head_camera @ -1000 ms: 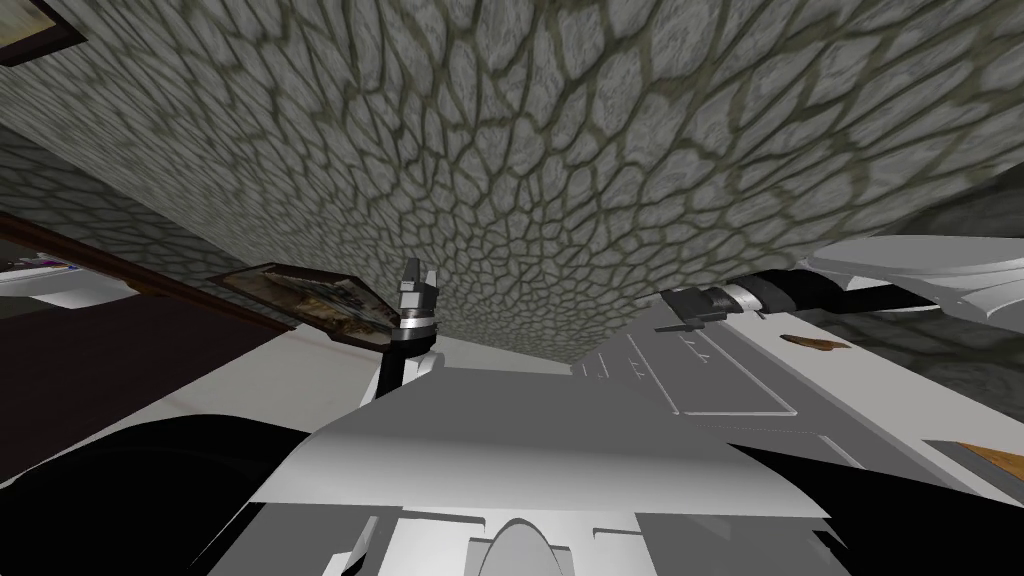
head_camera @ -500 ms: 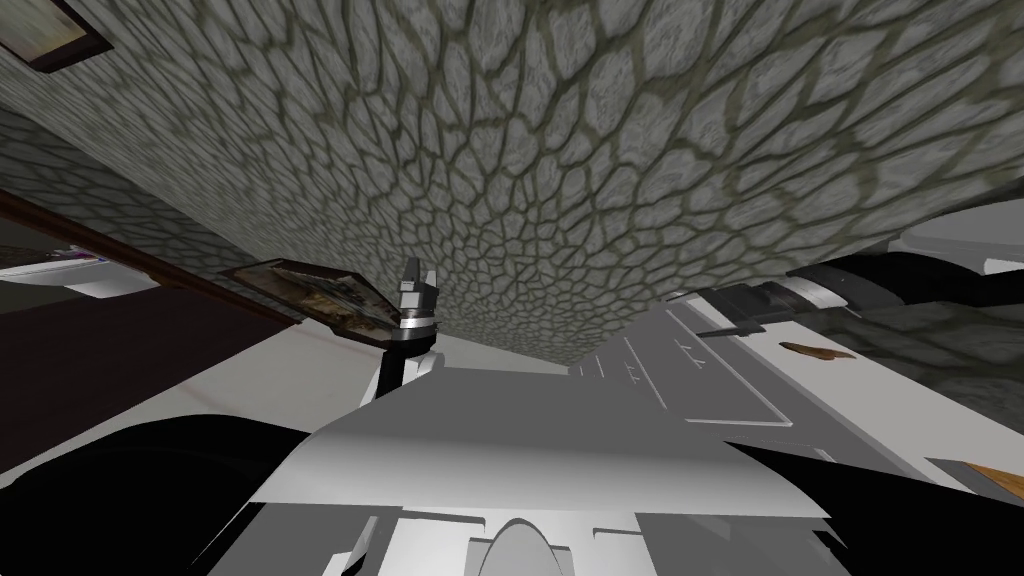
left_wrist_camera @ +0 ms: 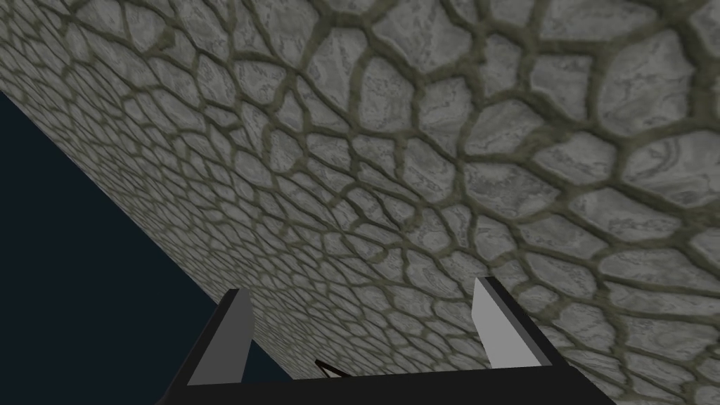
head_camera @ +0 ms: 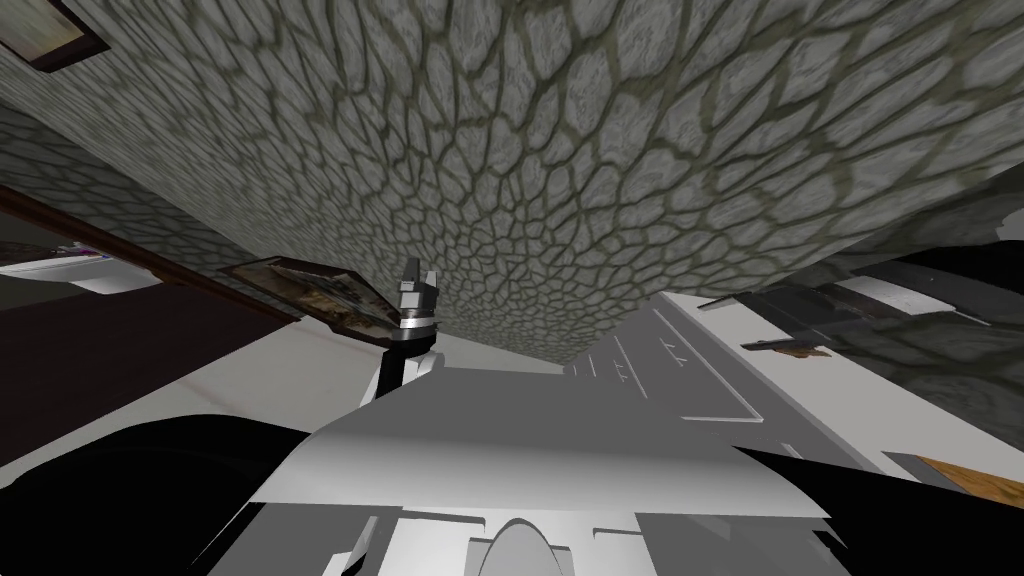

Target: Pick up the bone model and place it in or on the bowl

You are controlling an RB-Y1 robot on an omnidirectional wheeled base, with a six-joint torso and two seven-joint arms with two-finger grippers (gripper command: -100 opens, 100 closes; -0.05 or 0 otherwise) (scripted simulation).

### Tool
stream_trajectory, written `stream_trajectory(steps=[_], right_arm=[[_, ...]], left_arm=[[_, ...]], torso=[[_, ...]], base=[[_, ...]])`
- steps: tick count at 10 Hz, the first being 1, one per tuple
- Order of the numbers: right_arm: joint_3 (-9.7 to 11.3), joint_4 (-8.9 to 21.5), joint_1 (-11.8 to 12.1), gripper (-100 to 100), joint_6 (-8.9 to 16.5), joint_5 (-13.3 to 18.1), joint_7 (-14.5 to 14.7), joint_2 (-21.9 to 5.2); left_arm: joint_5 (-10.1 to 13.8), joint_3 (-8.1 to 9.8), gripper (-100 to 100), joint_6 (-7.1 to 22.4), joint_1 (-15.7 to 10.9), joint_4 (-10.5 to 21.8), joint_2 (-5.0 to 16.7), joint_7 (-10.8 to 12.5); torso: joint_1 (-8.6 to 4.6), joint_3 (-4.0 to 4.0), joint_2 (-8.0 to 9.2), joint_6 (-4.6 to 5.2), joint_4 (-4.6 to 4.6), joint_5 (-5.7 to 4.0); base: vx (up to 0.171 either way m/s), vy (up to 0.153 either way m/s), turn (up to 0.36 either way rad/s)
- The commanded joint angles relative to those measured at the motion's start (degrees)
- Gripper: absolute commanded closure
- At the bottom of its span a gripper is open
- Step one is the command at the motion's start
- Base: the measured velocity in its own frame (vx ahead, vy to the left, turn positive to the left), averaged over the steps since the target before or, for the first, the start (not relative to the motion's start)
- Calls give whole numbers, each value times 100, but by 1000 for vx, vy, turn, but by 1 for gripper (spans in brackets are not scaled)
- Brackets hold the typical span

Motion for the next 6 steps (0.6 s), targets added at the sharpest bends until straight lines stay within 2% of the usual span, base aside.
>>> stream_trajectory(steps=[1,4,5,6], right_arm=[[24,220,84,-100,-139,255,55,-77],[165,401,216,-100,-244,465,135,-204],[52,370,207,-100,-231,485,74,-151],[33,387,213,0,-256,509,65,-144]], left_arm=[[0,0,0,0,0,0,0,0],[0,1,0,0,0,0,1,0],[0,1,0,0,0,0,1,0],[0,0,0,0,0,0,0,0]], torso=[[0,0,0,0,0,0],[-41,-5,-9,0,-2,-12],[-39,-7,-11,-2,-4,-14],[4,-6,-9,-3,-4,-5]], base=[[-20,-192,-7],[8,-229,1],[-1,-93,14],[0,-19,1]])
